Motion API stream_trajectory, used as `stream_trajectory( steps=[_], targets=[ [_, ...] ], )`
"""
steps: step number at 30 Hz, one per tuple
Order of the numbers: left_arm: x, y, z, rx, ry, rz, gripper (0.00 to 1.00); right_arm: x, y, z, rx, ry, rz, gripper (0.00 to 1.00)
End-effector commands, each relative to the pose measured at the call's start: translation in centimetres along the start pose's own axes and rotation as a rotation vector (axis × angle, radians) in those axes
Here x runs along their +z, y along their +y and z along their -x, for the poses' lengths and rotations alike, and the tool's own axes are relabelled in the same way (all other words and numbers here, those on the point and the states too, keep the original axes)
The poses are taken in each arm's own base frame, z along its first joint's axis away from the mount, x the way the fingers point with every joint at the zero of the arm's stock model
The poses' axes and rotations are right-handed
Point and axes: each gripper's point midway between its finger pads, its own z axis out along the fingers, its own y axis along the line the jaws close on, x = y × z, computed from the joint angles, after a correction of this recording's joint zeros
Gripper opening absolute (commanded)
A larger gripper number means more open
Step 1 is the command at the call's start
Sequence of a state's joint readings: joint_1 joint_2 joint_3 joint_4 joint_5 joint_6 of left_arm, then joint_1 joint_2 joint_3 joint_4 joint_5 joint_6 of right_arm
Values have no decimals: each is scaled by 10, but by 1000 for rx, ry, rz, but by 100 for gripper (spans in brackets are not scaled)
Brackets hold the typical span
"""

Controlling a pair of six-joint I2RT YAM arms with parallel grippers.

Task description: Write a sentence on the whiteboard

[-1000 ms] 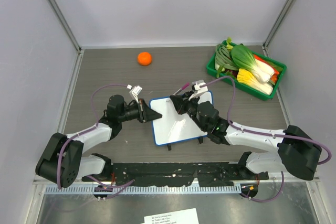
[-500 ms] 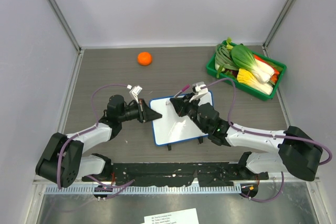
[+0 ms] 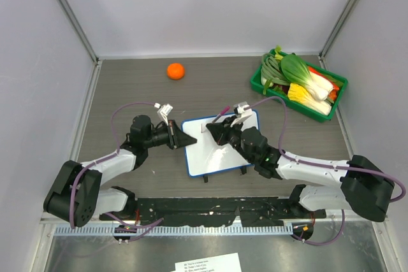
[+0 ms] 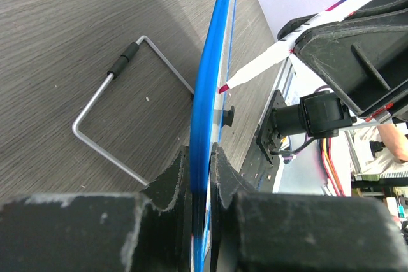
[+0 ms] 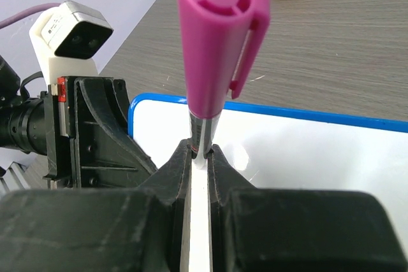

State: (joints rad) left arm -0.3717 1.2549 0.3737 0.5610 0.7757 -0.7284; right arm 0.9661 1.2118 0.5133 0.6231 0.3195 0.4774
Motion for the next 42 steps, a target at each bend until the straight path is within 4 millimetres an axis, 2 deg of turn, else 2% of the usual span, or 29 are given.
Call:
stream_trajectory(
  steps=[1,6,11,22,38,42],
  targets=[
    [-4,53,-18,41,27,209,0,-5,12,18,14,-31,35,1],
    [-4,53,-17,42,25,209,0,-11,18,42,32,-93,43,1],
    [-5,53,-17,43,25,209,0,-6,20,49,24,-107,34,1],
    [-4,53,-18,37,30,203,0,9,12,34,7,-87,-8,1],
    [-4,52,-18,41,27,200,0,4,-8,26,-15,-73,-94,1],
    [-4,52,-19,38,30,200,0,2,-10,30,-11,-87,-108,1]
  ],
)
